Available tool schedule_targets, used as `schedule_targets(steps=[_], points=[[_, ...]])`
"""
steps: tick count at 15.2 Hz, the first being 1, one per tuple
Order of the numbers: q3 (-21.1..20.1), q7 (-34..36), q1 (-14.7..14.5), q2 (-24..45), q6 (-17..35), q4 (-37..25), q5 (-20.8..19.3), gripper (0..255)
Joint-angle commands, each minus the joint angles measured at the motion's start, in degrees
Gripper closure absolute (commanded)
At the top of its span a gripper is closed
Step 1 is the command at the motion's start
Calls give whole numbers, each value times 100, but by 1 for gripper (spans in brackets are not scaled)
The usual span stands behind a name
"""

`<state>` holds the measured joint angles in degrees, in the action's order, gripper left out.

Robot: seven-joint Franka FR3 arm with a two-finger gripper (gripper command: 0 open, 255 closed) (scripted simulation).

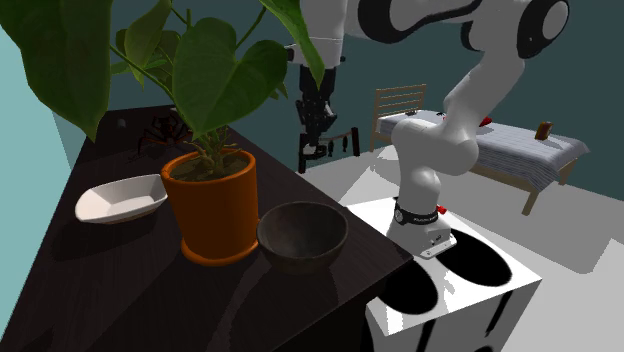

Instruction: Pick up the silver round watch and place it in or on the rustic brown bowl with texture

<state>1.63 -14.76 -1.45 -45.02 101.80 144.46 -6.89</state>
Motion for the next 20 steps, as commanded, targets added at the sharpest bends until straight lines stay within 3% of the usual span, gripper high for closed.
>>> schedule_targets(steps=[1,11,20], points=[[-221,248,-109,253,3,-222,152,255],[-1281,1475,-470,1704,7,-1585,612,255],[-1320,1533,-485,1743,704,-924,619,255]])
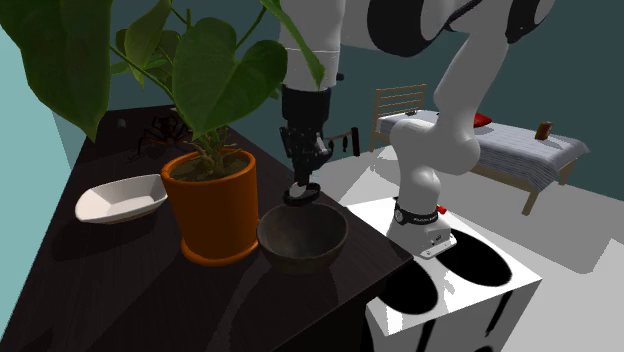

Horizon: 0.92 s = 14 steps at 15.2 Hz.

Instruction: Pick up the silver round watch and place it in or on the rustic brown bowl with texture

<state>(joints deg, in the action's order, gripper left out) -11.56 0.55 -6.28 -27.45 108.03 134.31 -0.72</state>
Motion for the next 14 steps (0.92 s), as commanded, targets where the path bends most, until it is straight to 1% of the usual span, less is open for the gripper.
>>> schedule_targets(steps=[1,9,14], points=[[-5,9,-3,-2,159,160,2,255],[-52,77,-5,139,805,668,-8,255],[-55,81,-4,150,842,694,-10,255]])
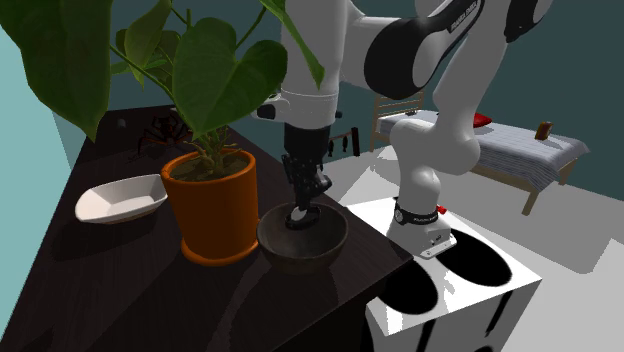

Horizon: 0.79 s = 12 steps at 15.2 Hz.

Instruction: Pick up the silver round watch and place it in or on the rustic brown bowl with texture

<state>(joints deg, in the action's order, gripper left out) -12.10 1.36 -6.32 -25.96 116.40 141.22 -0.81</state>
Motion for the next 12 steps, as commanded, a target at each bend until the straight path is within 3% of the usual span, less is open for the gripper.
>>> schedule_targets(steps=[1,3,4,9,12], points=[[0,0,0,1,5,3,0,255],[0,0,0,1,4,3,0,255],[0,0,0,1,4,3,0,0],[0,0,0,1,4,3,0,0],[12,-21,-21,-147,-607,-463,27,0]])
